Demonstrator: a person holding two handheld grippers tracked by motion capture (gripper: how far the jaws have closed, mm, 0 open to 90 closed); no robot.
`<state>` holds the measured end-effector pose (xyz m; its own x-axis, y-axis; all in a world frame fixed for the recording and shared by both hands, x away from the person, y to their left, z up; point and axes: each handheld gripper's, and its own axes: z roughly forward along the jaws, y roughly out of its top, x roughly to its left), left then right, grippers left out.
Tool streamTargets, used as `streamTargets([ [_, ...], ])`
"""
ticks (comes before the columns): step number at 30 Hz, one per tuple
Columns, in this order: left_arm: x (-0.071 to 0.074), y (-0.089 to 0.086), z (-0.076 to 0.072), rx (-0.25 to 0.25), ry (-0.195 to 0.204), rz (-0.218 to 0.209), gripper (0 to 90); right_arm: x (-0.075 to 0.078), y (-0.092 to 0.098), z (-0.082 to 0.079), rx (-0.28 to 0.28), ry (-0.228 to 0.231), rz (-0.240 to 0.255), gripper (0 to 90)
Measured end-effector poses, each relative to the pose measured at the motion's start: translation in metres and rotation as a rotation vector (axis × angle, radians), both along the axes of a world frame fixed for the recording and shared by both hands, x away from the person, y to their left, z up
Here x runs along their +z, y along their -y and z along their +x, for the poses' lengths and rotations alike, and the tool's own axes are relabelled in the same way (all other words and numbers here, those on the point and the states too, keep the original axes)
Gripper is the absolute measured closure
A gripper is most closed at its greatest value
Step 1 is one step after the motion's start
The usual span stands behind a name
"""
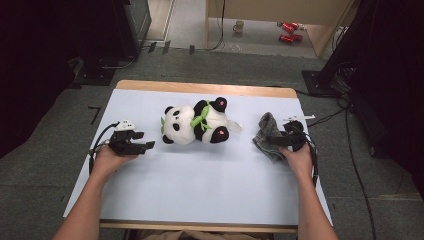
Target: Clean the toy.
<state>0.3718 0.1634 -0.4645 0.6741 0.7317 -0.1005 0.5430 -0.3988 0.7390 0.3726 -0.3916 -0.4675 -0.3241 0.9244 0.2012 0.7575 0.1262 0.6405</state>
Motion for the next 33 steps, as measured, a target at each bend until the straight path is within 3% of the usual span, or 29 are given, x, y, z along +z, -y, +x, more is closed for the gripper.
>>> streamTargets([
  [10,0.0,-0.001,-0.004,0.007,0.015,-0.002,35.2,0.022,-0.009,-0.022,0.017,0.072,0.006,36.4],
  [25,0.001,0.004,-0.015,-0.017,0.031,-0.002,34.8,0.041,-0.017,-0.063,0.019,0.143,0.023,37.0],
  [29,0.0,0.005,-0.018,-0.022,0.032,0.008,34.8,0.043,-0.021,-0.072,0.048,0.154,0.063,39.0],
  [33,-0.002,0.005,-0.021,-0.021,0.037,0.007,34.8,0.037,-0.036,-0.079,0.097,0.154,0.06,39.7],
])
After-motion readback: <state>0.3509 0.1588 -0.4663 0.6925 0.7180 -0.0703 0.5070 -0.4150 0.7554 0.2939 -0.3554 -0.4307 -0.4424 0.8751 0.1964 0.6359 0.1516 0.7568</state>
